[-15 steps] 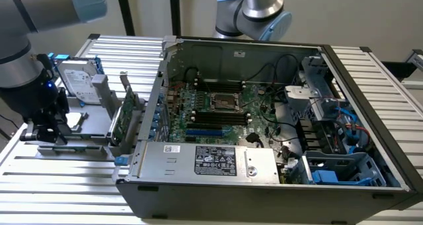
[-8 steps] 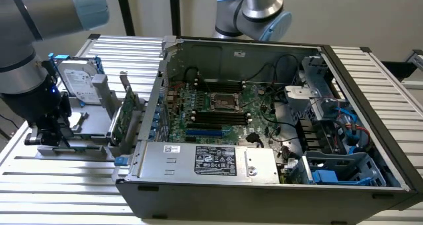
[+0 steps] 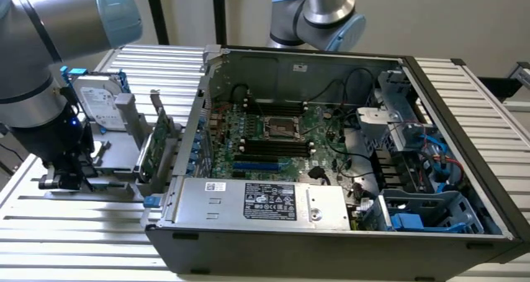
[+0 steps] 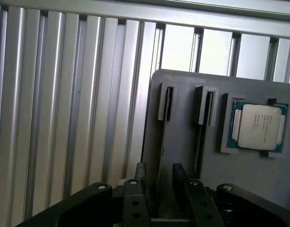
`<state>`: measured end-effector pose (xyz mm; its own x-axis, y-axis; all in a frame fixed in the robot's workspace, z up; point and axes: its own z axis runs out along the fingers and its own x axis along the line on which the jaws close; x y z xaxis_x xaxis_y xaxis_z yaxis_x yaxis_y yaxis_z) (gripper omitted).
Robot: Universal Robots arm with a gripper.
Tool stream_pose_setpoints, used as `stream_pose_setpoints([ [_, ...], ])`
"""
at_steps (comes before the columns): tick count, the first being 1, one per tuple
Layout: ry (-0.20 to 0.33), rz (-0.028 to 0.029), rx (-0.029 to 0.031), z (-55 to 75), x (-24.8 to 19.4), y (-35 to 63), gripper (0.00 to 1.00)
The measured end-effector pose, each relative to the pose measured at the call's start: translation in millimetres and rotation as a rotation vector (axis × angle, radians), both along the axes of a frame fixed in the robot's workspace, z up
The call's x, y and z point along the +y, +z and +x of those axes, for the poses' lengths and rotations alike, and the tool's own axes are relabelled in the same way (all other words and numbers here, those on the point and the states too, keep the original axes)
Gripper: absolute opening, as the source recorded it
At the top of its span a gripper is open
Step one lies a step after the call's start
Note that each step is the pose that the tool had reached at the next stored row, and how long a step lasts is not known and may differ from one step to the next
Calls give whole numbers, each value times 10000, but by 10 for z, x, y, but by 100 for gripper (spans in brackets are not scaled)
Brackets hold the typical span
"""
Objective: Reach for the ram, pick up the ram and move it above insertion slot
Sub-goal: 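Pick up the ram and move it above insertion slot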
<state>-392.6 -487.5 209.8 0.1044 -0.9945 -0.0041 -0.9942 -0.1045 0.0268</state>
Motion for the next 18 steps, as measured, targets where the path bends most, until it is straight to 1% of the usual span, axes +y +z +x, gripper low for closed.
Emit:
stream_pose_setpoints([
  [3, 0, 48, 3, 12, -5, -39, 36],
  [5, -1, 69, 7, 17, -5, -57, 36],
  [12, -31, 77, 27, 22, 3, -84, 36],
  [13, -42, 77, 32, 22, 7, -87, 34],
  [14, -51, 78, 36, 23, 11, -91, 34],
  [15, -60, 79, 41, 23, 13, -93, 28],
  [16, -65, 78, 50, 23, 13, -94, 28],
  [18, -69, 78, 69, 23, 14, -94, 16],
])
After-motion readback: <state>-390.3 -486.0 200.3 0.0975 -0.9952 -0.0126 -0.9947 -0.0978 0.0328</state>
